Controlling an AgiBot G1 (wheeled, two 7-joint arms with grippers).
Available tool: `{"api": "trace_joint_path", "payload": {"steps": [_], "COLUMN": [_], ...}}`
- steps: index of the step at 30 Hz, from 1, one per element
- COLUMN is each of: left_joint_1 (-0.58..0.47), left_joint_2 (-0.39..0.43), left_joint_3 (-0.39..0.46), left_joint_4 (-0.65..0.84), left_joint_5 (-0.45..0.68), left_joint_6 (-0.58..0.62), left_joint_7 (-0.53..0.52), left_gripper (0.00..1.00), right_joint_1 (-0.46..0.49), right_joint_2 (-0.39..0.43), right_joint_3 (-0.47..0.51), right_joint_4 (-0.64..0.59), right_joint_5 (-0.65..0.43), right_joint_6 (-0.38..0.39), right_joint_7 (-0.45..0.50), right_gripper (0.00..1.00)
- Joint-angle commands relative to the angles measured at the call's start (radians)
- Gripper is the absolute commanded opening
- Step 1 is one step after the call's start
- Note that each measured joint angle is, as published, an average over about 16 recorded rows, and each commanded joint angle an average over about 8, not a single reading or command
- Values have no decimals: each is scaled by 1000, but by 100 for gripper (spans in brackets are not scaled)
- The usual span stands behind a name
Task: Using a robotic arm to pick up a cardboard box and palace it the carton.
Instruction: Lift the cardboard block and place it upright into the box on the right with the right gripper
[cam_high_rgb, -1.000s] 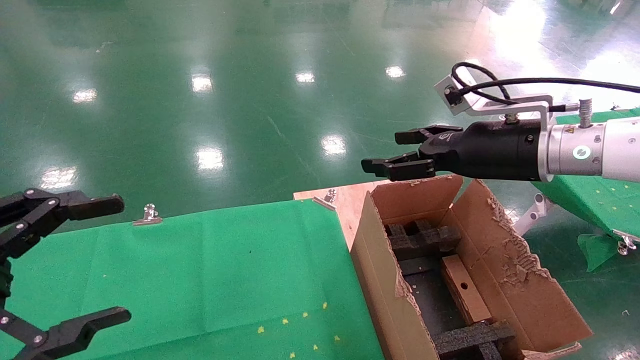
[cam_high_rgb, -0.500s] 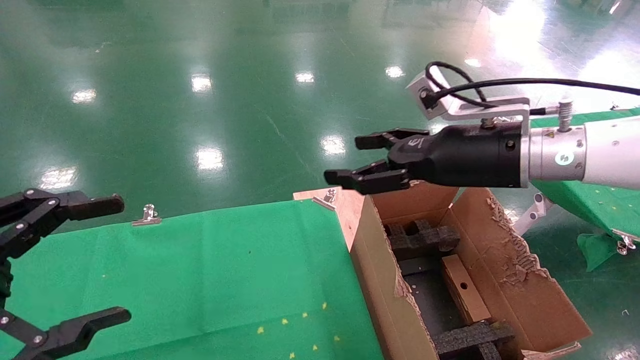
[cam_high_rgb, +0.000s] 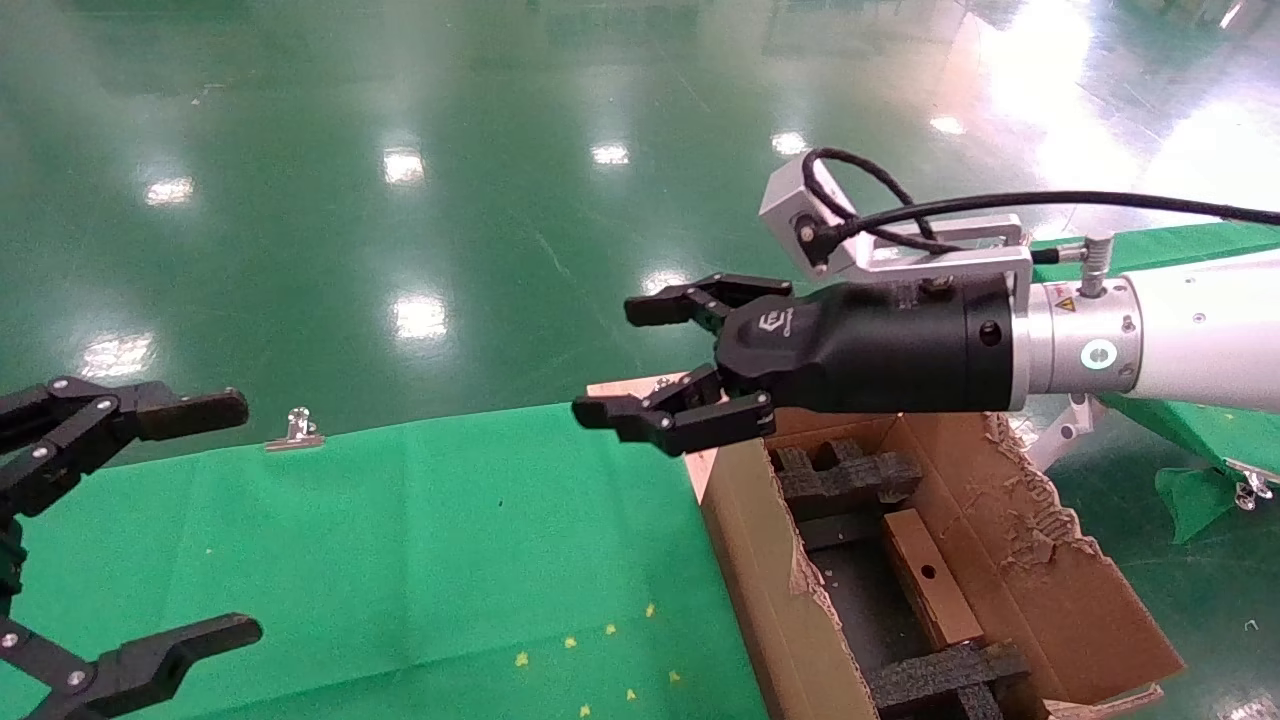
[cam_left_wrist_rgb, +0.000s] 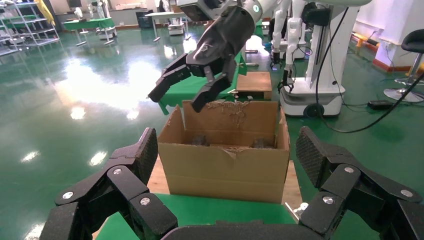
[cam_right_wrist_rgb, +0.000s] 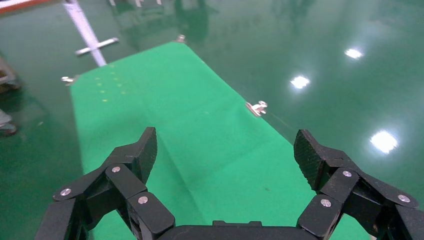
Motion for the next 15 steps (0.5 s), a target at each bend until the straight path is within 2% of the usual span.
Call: {"api": "trace_joint_path", "payload": {"steps": [1, 15], "left_joint_1": [0, 0], "left_joint_2": [0, 0], "left_joint_3": [0, 1], "left_joint_4": [0, 0], "left_joint_5": [0, 0], "left_joint_6": [0, 0], "left_joint_7": [0, 0], "left_gripper": [100, 100], "right_joint_1": [-31, -248], "right_joint_2": [-8, -60], "right_joint_3": [46, 367], "right_joint_4": [4, 28], "right_joint_5": [-1, -7], "right_joint_6": [-22, -179], "right_joint_7": [-12, -98], "right_gripper": [100, 100]}}
